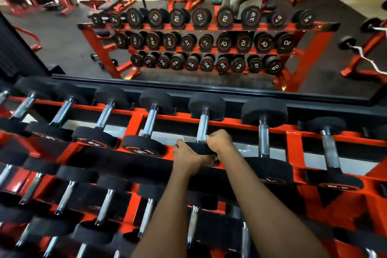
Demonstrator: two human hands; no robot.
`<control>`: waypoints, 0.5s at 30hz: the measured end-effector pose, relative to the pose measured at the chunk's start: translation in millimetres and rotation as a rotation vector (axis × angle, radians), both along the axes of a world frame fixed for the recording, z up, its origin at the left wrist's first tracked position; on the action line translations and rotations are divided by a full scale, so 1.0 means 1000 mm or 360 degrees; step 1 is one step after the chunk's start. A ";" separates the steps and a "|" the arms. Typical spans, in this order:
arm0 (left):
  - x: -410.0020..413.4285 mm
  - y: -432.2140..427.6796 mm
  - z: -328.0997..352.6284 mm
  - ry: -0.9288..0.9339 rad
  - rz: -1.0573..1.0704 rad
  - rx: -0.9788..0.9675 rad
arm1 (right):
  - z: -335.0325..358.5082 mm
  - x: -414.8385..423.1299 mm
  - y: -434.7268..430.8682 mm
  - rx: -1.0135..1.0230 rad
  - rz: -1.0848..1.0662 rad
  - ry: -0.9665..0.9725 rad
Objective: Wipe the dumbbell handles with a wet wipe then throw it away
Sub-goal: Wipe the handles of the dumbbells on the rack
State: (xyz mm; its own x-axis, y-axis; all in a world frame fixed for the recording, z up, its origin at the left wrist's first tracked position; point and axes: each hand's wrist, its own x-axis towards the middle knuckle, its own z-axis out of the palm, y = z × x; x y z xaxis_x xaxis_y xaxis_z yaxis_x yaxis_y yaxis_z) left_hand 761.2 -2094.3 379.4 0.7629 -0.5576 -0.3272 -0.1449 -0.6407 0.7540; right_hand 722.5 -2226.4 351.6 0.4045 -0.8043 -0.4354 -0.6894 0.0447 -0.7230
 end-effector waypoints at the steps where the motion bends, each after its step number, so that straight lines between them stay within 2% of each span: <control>1: 0.001 0.001 0.001 0.0009 0.0000 -0.0003 | 0.002 0.003 0.000 0.0068 -0.0008 -0.0034; 4: 0.004 0.002 0.002 0.0039 -0.0017 -0.0010 | 0.006 0.005 -0.003 0.0223 0.0043 -0.0105; 7: 0.002 0.001 -0.001 0.0003 -0.0039 -0.0001 | 0.006 0.000 -0.006 0.0107 0.0163 0.0042; 10: 0.000 0.002 -0.001 0.0028 -0.0038 -0.0009 | 0.013 0.007 -0.004 0.0006 0.0115 0.0130; 15: 0.002 0.003 -0.007 -0.0035 -0.0046 -0.0058 | 0.029 0.010 -0.003 0.0076 0.0161 0.0172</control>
State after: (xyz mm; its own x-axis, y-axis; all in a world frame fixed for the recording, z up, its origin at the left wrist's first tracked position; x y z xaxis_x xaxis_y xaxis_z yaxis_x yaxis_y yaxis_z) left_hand 763.4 -2091.2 372.8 0.7532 -0.5906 -0.2897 -0.1794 -0.6082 0.7733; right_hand 732.9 -2228.9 380.5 0.4313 -0.7391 -0.5175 -0.7658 0.0034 -0.6431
